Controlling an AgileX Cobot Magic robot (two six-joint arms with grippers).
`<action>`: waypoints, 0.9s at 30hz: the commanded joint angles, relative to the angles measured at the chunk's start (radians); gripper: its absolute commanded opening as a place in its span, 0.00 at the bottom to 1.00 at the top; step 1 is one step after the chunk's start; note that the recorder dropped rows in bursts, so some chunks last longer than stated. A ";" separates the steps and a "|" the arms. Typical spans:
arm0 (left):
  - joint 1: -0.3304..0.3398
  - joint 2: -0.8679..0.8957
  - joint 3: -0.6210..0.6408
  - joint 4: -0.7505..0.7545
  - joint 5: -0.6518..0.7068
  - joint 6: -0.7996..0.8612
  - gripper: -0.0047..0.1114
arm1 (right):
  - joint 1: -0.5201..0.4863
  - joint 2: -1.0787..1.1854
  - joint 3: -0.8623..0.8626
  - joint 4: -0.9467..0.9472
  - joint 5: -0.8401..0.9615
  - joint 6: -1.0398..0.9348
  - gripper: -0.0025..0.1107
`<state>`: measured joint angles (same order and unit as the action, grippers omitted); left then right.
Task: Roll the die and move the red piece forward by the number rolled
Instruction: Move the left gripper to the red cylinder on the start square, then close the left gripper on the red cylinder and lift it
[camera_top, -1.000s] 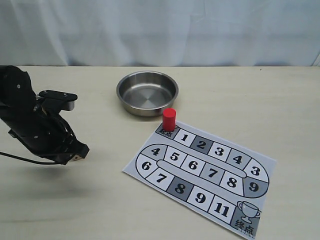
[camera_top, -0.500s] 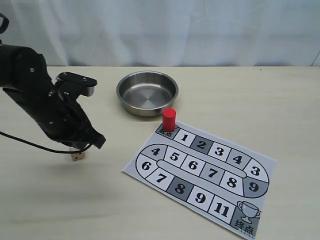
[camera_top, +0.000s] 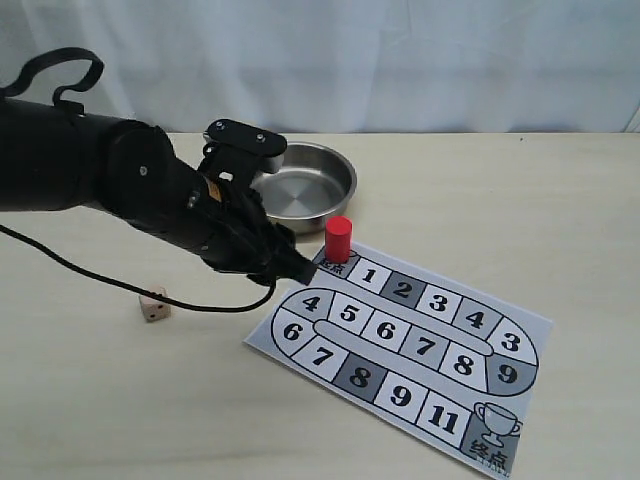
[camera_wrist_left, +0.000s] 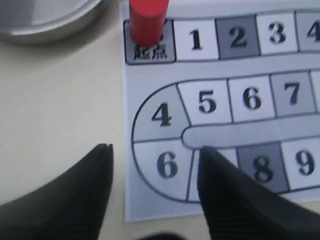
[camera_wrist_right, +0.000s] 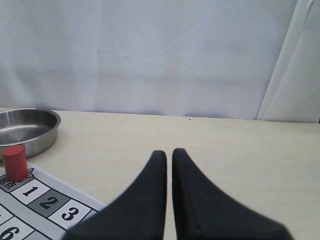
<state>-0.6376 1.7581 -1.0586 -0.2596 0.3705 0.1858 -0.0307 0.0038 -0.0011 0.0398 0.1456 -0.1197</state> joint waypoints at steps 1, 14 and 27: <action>-0.009 0.022 -0.003 -0.104 -0.097 -0.008 0.64 | -0.002 -0.004 0.001 -0.002 -0.006 0.001 0.06; -0.019 0.029 -0.003 -0.144 -0.183 -0.155 0.65 | -0.002 -0.004 0.001 -0.002 -0.006 0.001 0.06; -0.038 0.137 -0.212 -0.015 0.070 -0.328 0.65 | -0.002 -0.004 0.001 -0.002 -0.006 0.001 0.06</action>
<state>-0.6597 1.8383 -1.1852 -0.3543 0.3150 -0.0557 -0.0307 0.0038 -0.0011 0.0398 0.1456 -0.1197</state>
